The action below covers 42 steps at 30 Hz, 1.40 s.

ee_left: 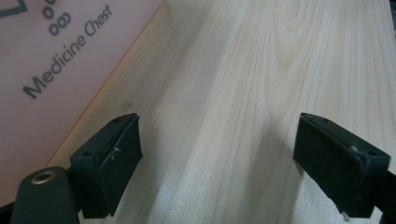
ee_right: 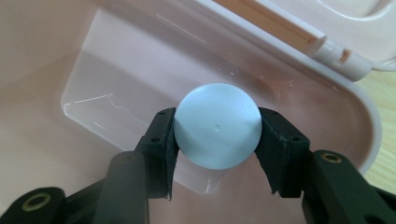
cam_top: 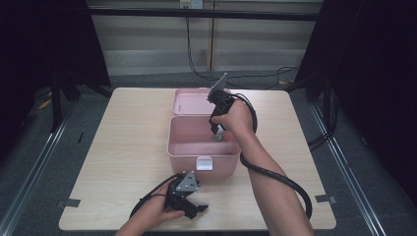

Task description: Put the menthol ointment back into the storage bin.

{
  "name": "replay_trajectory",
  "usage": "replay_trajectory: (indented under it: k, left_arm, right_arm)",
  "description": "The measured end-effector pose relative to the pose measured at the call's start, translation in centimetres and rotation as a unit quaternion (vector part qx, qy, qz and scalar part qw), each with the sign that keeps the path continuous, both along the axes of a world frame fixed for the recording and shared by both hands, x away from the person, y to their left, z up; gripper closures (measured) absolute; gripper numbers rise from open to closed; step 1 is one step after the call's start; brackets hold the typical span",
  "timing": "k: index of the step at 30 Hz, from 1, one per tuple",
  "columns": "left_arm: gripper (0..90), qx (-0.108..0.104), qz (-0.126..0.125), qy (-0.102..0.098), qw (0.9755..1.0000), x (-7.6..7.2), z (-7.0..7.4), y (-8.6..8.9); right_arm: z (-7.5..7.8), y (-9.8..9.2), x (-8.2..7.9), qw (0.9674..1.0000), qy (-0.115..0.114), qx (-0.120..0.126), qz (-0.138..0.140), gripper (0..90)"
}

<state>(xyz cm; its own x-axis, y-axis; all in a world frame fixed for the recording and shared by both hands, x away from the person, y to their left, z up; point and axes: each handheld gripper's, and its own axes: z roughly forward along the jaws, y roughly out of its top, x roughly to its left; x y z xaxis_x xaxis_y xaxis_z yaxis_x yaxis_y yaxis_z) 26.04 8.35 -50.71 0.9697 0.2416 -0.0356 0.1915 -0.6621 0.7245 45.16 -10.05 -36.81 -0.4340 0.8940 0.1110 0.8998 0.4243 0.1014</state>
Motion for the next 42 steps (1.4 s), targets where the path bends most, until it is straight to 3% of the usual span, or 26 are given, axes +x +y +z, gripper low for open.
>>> replay_trajectory:
  k: [16, 23, 42]
  left_arm:
    - [14.5, 0.000, 0.000, 0.000, 1.0000, 0.0, 0.0, 0.0]
    - [14.5, 0.001, 0.001, 0.001, 1.0000, 0.0, 0.0, 0.0]
    - [14.5, -0.001, 0.000, 0.000, 1.0000, 0.0, 0.0, 0.0]
  right_arm:
    - [-1.3, -0.1, 0.2, 0.9997, -0.011, -0.010, -0.021, 50.5]
    - [-2.0, 0.2, 0.2, 0.9995, -0.014, -0.021, -0.020, 50.5]
    - [-3.7, 0.7, 0.1, 0.9994, -0.018, -0.021, -0.019, 50.4]
